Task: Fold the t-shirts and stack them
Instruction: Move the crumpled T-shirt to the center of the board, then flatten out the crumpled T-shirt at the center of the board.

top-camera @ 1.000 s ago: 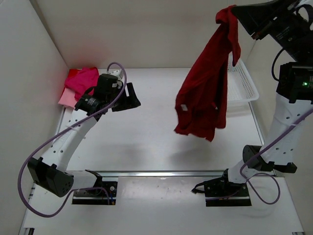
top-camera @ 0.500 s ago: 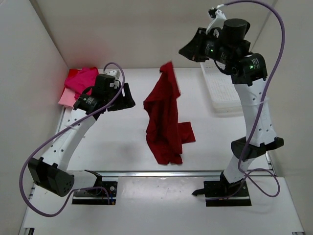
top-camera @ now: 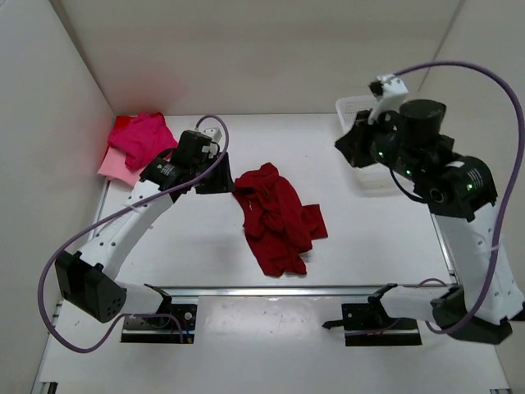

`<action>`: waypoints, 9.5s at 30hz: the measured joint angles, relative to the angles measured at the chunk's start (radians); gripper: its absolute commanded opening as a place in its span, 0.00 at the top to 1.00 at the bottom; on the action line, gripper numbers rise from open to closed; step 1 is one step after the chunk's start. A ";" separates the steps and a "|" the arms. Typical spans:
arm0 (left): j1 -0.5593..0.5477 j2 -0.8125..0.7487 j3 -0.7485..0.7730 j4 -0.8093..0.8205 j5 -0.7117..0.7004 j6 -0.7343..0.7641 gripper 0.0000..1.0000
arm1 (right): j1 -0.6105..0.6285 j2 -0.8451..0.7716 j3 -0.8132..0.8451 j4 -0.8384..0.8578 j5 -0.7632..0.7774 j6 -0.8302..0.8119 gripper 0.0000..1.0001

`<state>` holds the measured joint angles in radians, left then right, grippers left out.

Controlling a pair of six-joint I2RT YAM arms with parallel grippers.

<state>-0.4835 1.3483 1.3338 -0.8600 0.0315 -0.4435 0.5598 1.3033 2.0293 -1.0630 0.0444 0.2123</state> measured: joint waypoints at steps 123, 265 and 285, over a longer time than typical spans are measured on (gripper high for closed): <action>0.173 0.142 0.424 0.071 0.053 -0.118 0.11 | -0.121 0.286 0.184 0.606 -0.393 -0.009 1.00; 0.304 0.749 0.761 0.155 -0.401 0.234 0.58 | -0.436 1.186 0.628 0.531 -0.362 0.137 0.41; 0.255 0.083 -0.130 0.116 -0.198 0.169 0.74 | -0.352 0.188 -0.235 0.388 -0.351 0.039 0.88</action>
<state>-0.2287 1.4311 1.2037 -0.7437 -0.1665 -0.2741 0.2073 1.4918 1.7939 -0.6750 -0.3069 0.2516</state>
